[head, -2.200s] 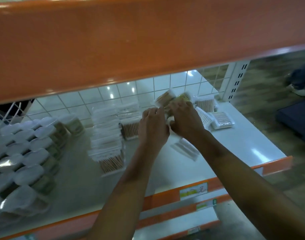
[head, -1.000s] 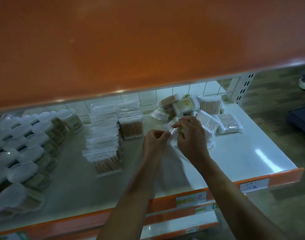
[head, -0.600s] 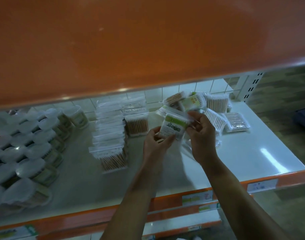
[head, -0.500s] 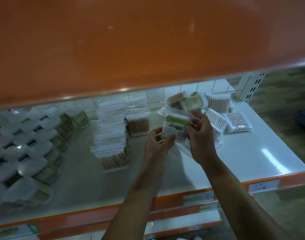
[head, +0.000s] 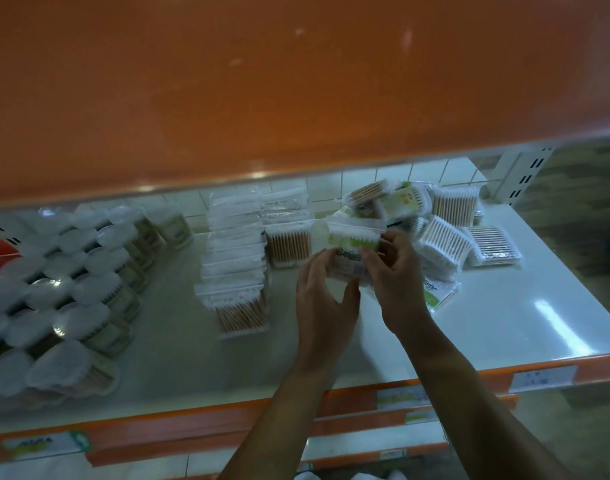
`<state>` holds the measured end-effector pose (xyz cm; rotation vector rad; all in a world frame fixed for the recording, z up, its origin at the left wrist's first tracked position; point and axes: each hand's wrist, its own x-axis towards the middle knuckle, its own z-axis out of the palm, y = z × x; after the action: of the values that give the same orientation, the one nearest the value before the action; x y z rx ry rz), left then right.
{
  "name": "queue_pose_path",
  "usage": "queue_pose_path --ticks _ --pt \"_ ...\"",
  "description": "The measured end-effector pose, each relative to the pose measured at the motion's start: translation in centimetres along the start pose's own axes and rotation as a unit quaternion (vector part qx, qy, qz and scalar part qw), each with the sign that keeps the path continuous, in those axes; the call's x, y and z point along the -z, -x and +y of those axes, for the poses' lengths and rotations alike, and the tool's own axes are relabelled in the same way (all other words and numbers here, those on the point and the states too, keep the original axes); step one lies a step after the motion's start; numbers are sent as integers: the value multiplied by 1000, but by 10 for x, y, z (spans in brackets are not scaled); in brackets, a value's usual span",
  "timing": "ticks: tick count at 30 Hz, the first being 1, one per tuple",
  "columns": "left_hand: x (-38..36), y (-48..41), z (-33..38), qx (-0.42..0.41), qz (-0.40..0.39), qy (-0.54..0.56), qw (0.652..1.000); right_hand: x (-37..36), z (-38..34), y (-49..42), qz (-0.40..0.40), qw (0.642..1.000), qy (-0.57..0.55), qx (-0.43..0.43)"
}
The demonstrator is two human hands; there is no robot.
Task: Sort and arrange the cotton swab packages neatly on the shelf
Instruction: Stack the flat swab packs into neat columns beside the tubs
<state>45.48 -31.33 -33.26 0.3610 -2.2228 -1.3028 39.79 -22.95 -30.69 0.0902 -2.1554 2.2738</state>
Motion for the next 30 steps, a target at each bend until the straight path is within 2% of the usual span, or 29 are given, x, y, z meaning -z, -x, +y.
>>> queue_pose_path --ticks 5,10,13,15,18,21,25,30 --pt "0 2 0 -15 -27 61 998 -6 2 5 -53 998 -42 20" --pt "4 -2 -3 36 -13 74 996 -10 3 7 -107 990 -78 40" --pt "9 -5 -7 61 26 70 995 -13 8 3 -106 994 -16 20" --pt "12 -4 -7 90 33 99 990 -13 12 -1 -113 992 45 -29" --pt "16 -2 -4 116 36 140 983 -11 15 -5 -168 979 59 -98" --pt "19 -1 -5 137 45 146 979 -10 14 -6 -213 971 71 -83" --pt "20 1 -7 179 39 96 978 -19 17 -10 -160 982 84 -52" --pt "20 7 -7 157 21 -5 987 -35 25 -15 -104 982 157 -19"
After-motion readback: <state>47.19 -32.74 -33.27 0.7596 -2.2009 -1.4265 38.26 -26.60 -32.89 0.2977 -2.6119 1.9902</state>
